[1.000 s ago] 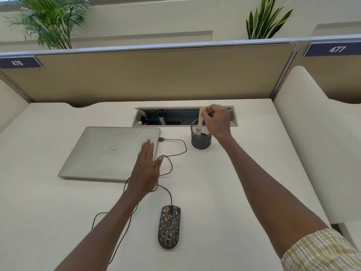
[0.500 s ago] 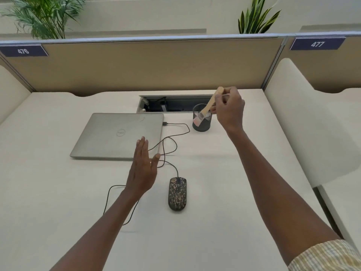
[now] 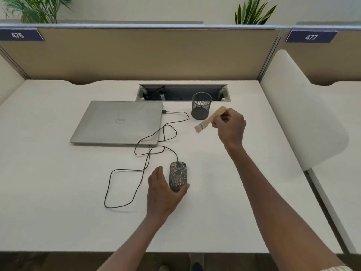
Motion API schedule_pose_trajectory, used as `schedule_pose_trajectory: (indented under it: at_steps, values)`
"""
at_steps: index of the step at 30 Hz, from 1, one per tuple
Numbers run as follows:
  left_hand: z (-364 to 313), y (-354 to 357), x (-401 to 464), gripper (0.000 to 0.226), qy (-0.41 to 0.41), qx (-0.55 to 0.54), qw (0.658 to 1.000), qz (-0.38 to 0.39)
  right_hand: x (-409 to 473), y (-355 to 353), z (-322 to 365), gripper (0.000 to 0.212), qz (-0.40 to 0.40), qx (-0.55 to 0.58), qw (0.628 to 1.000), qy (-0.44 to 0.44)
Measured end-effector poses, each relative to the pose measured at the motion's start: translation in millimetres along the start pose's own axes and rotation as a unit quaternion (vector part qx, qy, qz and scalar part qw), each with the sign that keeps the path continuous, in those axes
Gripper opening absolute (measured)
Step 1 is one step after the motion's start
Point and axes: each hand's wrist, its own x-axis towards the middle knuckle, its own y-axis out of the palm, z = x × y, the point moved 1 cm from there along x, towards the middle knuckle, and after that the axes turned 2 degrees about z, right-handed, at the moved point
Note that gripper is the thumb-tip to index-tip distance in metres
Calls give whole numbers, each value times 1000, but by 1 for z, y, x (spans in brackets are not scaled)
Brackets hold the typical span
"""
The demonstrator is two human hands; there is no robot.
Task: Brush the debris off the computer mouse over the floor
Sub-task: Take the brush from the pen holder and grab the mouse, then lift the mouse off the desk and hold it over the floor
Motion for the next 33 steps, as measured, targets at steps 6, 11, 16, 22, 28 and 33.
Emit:
schedule_pose_trajectory:
  at_steps: [6,11,16,22,28,33]
  values:
    - [-13,23,-12,118,-40,13,999,-4,-10,-6,-8,7,-12,-1,1000,11]
    - [-18,32,-9,110,-80,29,996,-8,-17,-8,-12,7,0,0,1000,18]
    - [-21,35,-7,99,-95,3,995,-11,-20,-10,-12,10,4,-11,1000,19]
    - [-20,34,-8,90,-102,-53,993,-22,-19,-8,-13,6,5,-19,1000,15]
    - [-13,31,-9,99,-106,-96,989,-41,-24,-4,-13,9,13,-33,999,20]
    - [-8,28,-11,101,-98,-112,987,-56,-28,-4,-9,10,16,-38,999,15]
